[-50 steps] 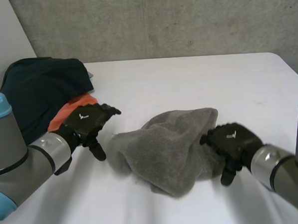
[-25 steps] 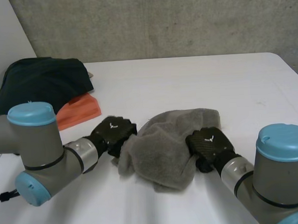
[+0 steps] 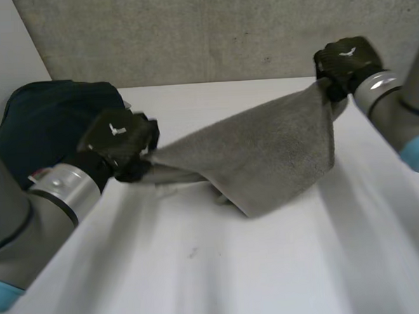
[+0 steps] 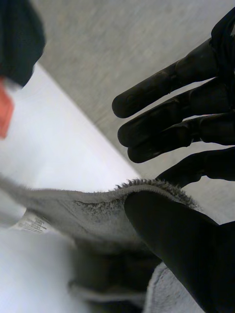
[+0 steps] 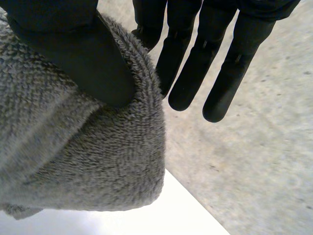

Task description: Fold the laundry.

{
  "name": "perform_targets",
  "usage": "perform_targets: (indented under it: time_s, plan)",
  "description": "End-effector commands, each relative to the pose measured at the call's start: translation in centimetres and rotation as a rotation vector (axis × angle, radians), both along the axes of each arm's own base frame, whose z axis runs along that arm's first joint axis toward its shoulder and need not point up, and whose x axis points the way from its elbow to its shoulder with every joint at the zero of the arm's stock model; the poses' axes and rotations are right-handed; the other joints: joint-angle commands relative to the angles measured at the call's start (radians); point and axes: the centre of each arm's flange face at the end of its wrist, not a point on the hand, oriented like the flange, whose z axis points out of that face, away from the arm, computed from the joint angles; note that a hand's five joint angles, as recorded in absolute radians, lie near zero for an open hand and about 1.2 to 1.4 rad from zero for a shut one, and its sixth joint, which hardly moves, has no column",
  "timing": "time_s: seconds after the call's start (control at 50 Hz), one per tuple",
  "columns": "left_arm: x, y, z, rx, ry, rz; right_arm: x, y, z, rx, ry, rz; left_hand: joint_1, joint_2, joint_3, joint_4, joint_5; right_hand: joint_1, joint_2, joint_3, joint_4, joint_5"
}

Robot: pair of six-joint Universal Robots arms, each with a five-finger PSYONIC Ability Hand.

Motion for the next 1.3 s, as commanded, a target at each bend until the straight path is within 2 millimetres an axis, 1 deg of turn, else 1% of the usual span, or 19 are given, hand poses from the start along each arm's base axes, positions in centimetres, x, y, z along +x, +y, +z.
perform_targets:
  time_s: [0.02,0.1,0.16,0.18,0.22,0.26,0.36,0.44,0.54,0.62,0.66,0.72,0.84,0.96,1.0,1.04,1.2,1.26,1.3]
  plan:
    - [-2.2,0.8,-2.7,0.070,-0.032,-0.059,4.1,-2.0,-5.5,-0.039,-0.016,0.060,0.233,0.200,0.205,0.199,0.248,-0.979,-0.993,-1.005,-1.009,-0.997]
    - [-2.5,0.5,-1.7,0.038,-0.021,-0.024,4.0,-1.7,-4.7,-0.054,-0.032,0.009,0.233,0.200,0.205,0.199,0.248,-0.979,-0.993,-1.005,-1.009,-0.997]
    - [-2.5,0.1,-0.4,-0.002,-0.005,0.008,2.3,0.1,-3.0,-0.037,-0.027,-0.097,0.233,0.200,0.205,0.199,0.248,-0.979,-0.993,-1.005,-1.009,-0.997]
    - [-2.6,0.1,0.2,-0.019,0.003,0.013,1.2,1.8,-1.5,-0.033,-0.025,-0.135,0.233,0.200,0.205,0.199,0.248,-0.979,-0.993,-1.005,-1.009,-0.997]
    - [-2.6,0.2,2.1,-0.068,0.030,0.016,0.5,3.3,-0.2,-0.028,-0.021,-0.148,0.233,0.200,0.205,0.199,0.248,-0.979,-0.993,-1.005,-1.009,-0.997]
    - [-2.6,0.3,3.0,-0.092,0.045,0.013,-0.6,6.6,1.0,0.022,-0.001,-0.139,0.233,0.200,0.205,0.199,0.248,-0.979,-0.993,-1.005,-1.009,-0.997]
    - [-2.8,0.6,6.1,-0.175,0.094,0.007,-2.2,11.8,-1.0,0.261,-0.015,-0.117,0.233,0.200,0.205,0.199,0.248,-0.872,-0.886,-0.897,-0.902,-0.890]
    - [-3.3,0.9,7.1,-0.195,0.118,-0.011,-3.0,16.2,-3.6,0.489,-0.173,-0.056,0.233,0.200,0.205,0.199,0.248,-0.816,-0.830,-0.842,-0.847,-0.835]
    - [-4.3,1.7,7.9,-0.204,0.146,-0.046,-2.3,19.1,-6.8,0.640,-0.279,0.049,0.233,0.200,0.205,0.199,0.248,-0.769,-0.783,-0.795,-0.800,-0.787]
    - [-4.8,2.2,8.1,-0.208,0.151,-0.064,-0.9,18.8,-8.6,0.634,-0.332,0.098,0.233,0.200,0.205,0.199,0.248,-0.801,-0.815,-0.827,-0.832,-0.819]
    - [-4.9,2.4,8.1,-0.210,0.153,-0.072,1.1,18.6,-10.5,0.627,-0.323,0.145,0.233,0.200,0.205,0.199,0.248,-0.799,-0.812,-0.824,-0.829,-0.817]
    - [-5.2,2.8,8.5,-0.217,0.160,-0.078,3.0,17.7,-11.6,0.584,-0.310,0.153,0.233,0.200,0.205,0.199,0.248,-0.787,-0.801,-0.812,-0.817,-0.805]
    - [-5.4,3.4,9.3,-0.235,0.177,-0.076,4.5,15.8,-13.8,0.549,-0.272,0.086,0.233,0.200,0.205,0.199,0.248,-0.743,-0.757,-0.768,-0.773,-0.761]
    - [-5.7,4.0,9.9,-0.245,0.194,-0.073,5.8,14.1,-14.6,0.471,-0.291,0.062,0.233,0.200,0.205,0.199,0.248,-0.292,-0.305,-0.317,-0.322,-0.310]
    - [-5.8,4.2,10.2,-0.251,0.203,-0.070,6.1,13.6,-14.3,0.431,-0.310,0.063,0.233,0.200,0.205,0.199,0.248,0.100,0.086,0.075,0.070,0.082]
    - [-5.7,4.3,10.9,-0.260,0.224,-0.065,6.1,13.4,-14.1,0.416,-0.314,0.062,0.233,0.200,0.205,0.199,0.248,0.240,0.226,0.215,0.210,0.222]
    - [-4.7,4.4,13.5,-0.299,0.301,-0.026,5.5,13.7,-12.2,0.369,-0.221,0.071,0.233,0.200,0.205,0.199,0.248,0.243,0.229,0.217,0.212,0.225]
    - [-4.2,4.4,13.9,-0.309,0.297,-0.010,4.7,13.8,-7.2,0.260,-0.163,0.095,0.233,0.200,0.205,0.199,0.248,0.243,0.229,0.217,0.212,0.225]
    - [-3.7,4.3,14.0,-0.308,0.291,0.002,2.7,12.3,-3.7,0.186,-0.109,0.068,0.233,0.200,0.205,0.199,0.248,0.243,0.229,0.217,0.212,0.225]
